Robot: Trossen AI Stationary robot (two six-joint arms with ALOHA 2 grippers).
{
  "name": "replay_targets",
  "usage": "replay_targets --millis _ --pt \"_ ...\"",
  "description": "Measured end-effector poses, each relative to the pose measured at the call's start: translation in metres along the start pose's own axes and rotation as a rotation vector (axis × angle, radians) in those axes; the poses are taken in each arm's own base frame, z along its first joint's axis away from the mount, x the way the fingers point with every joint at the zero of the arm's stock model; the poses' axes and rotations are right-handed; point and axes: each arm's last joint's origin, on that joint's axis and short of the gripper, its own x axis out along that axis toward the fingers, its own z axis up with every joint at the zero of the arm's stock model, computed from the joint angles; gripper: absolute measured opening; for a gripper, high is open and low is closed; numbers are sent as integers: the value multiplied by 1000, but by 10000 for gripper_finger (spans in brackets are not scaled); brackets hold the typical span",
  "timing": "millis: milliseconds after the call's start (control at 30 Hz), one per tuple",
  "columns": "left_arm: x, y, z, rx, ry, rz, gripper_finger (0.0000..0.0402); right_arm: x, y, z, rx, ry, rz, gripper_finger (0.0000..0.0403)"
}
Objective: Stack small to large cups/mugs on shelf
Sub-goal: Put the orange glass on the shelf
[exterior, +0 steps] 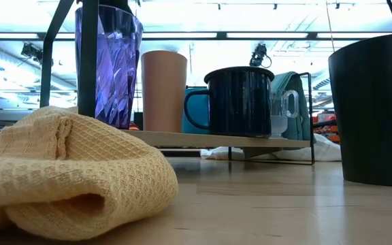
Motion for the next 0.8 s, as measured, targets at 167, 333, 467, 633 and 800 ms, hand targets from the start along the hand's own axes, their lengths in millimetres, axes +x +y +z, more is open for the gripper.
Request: replay_targets --millis 167,333,467,633,800 --pt "48 2 -15 48 219 63 126 -21 -3 0 51 -50 5 105" --pt "77 0 -9 175 437 121 146 -37 0 0 84 -92 19 107" --pt "92 -3 12 317 503 167 168 -43 2 -2 90 -99 25 112" --pt "111 0 18 341 626 208 189 -42 5 -4 91 -78 35 112" --pt "138 14 -4 227 807 280 203 -43 6 -4 103 -75 37 113"
